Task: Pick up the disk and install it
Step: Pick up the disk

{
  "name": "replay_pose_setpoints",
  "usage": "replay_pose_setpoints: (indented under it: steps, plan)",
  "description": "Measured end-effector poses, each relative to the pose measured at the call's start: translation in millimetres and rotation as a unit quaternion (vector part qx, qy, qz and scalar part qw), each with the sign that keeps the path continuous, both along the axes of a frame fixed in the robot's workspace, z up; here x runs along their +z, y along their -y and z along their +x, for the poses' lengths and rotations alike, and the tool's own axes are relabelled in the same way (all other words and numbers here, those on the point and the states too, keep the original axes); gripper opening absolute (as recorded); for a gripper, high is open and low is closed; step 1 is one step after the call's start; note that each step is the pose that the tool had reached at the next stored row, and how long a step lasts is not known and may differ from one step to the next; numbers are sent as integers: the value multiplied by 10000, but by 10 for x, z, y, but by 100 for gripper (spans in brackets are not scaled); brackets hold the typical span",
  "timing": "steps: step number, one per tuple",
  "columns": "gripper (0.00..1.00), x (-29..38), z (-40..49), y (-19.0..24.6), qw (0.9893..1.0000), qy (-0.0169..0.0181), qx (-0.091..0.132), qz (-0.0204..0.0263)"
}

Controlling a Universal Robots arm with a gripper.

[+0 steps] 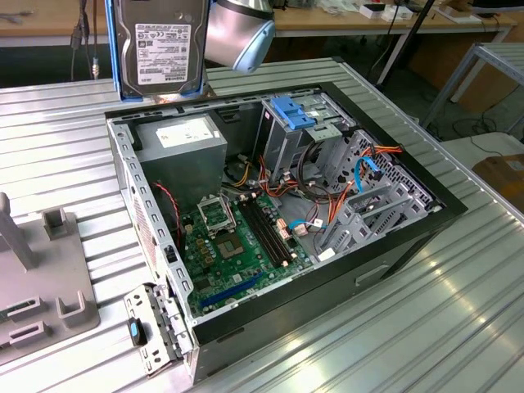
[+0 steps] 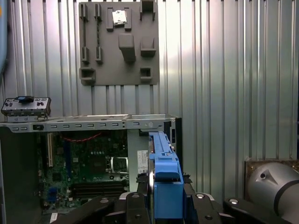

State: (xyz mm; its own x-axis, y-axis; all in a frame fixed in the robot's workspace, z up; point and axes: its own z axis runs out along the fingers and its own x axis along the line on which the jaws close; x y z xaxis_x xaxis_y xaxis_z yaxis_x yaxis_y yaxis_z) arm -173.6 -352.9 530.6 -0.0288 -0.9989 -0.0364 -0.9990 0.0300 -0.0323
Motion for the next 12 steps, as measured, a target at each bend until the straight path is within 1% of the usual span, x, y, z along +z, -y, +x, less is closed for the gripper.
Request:
replay_pose_setpoints:
  steps: [2,5,10,12]
  plan:
    - [37,-2,115,0,10000,0,0,0]
    - [37,-4,217,0,10000,0,0,-1]
    - [37,-4,215,0,10000,2,0,-1]
    - [37,-5,214,1,10000,22,0,-2]
